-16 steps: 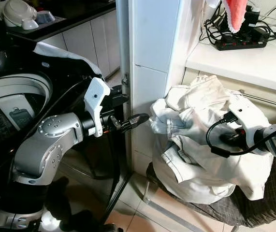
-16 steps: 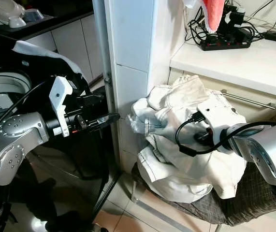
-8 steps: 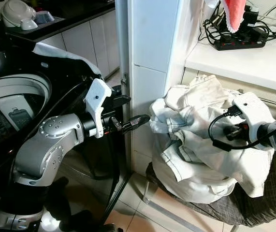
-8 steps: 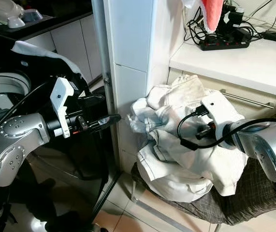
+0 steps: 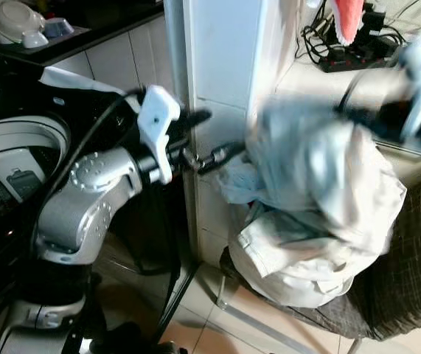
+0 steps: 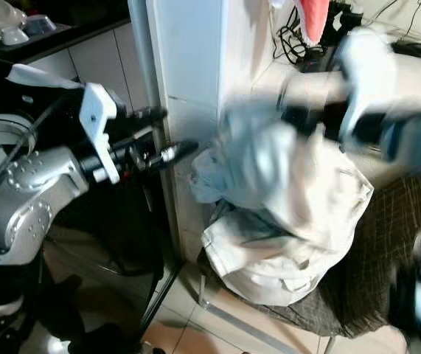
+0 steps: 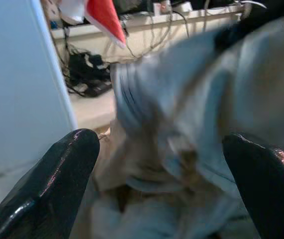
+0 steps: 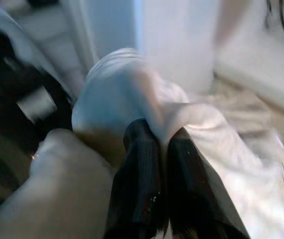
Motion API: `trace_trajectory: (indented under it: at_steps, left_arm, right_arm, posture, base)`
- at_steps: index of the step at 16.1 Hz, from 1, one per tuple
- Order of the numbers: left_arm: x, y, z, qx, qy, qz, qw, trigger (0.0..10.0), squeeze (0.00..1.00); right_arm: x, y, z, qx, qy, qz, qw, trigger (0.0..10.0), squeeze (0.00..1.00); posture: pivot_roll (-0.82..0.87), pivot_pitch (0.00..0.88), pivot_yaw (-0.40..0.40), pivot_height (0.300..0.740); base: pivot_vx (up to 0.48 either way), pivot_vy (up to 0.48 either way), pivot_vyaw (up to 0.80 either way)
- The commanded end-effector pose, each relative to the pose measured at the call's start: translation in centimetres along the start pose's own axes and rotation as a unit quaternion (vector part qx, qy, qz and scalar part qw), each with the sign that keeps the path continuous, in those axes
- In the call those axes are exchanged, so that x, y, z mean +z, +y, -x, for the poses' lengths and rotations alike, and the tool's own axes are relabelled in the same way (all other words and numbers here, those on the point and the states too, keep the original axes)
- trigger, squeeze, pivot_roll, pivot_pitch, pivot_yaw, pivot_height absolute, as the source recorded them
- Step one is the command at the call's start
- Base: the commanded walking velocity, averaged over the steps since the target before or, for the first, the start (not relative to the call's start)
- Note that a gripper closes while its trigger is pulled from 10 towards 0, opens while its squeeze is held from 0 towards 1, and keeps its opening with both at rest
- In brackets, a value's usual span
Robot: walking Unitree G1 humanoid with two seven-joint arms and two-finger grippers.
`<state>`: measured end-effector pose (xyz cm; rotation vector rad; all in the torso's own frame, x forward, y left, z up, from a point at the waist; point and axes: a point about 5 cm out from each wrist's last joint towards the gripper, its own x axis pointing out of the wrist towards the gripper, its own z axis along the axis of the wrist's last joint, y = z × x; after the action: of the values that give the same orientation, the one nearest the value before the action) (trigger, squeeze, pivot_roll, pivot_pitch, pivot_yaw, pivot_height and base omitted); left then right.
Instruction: Clothes washing
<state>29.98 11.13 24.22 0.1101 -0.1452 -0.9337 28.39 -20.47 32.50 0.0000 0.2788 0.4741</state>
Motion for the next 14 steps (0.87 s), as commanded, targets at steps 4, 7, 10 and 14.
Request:
trace_trajectory:
  at_steps: [4, 7, 10, 14]
  left_arm:
    - [4.5, -0.1, -2.5, 0.002, -0.137, 0.053, 0.989, 10.0, 1.00]
    - [5.4, -0.7, -3.1, -0.016, -0.172, 0.074, 0.982, 10.0, 1.00]
    - [5.6, -2.8, -3.0, -0.103, -0.177, 0.111, 0.973, 10.0, 1.00]
    - [2.3, -4.7, -2.5, -0.163, -0.046, 0.051, 0.984, 10.0, 1.00]
  right_arm:
    - [1.9, 2.4, -1.0, 0.092, -0.036, 0.005, 0.995, 0.0, 0.00]
    - [1.4, 3.2, -1.9, 0.098, -0.020, 0.002, 0.995, 0.0, 0.00]
    - [1.3, 4.0, -2.6, 0.120, -0.018, -0.003, 0.993, 0.0, 0.00]
    - [2.1, 4.0, -2.6, 0.123, -0.045, -0.028, 0.991, 0.0, 0.00]
  posture:
    - [-0.07, 0.000, 0.039, 0.740]
    - [-0.06, 0.000, 0.031, 0.740]
    - [-0.05, 0.000, 0.026, 0.740]
    - [-0.06, 0.000, 0.031, 0.740]
  base:
    - [0.000, 0.000, 0.00]
    - [0.000, 0.000, 0.00]
    - [0.000, 0.000, 0.00]
    - [0.000, 0.000, 0.00]
